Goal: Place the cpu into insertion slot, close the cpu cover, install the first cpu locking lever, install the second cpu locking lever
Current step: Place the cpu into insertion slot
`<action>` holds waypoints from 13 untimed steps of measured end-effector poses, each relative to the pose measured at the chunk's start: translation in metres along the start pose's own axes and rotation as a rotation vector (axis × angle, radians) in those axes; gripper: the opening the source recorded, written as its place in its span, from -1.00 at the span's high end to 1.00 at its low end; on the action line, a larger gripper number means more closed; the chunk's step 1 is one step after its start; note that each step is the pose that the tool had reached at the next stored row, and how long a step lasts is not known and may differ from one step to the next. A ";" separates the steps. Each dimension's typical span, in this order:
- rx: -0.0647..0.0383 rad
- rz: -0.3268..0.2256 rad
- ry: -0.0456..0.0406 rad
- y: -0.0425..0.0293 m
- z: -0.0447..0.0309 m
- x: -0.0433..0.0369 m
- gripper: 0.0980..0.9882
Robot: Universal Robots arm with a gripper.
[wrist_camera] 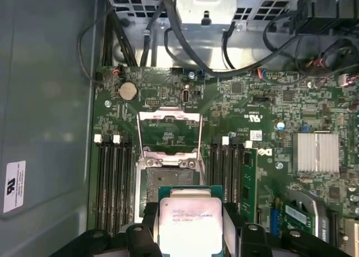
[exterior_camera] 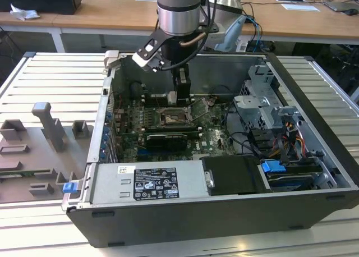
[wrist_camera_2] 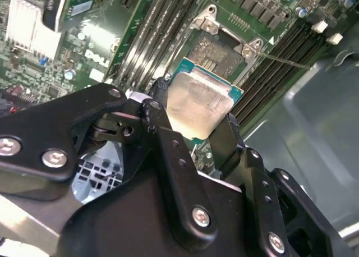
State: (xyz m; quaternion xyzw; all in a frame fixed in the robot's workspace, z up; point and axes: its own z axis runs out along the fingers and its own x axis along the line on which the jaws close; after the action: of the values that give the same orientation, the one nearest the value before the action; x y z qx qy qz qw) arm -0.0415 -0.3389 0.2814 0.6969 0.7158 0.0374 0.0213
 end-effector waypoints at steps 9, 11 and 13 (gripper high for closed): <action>0.001 -0.009 0.0003 -0.0024 0.0194 0.0011 0.01; 0.001 -0.009 -0.0001 -0.0026 0.0227 0.0011 0.01; 0.001 -0.009 -0.0003 -0.0029 0.0254 0.0011 0.01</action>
State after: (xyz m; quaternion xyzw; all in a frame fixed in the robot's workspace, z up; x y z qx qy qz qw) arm -0.0423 -0.3373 0.2559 0.6938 0.7189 0.0370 0.0213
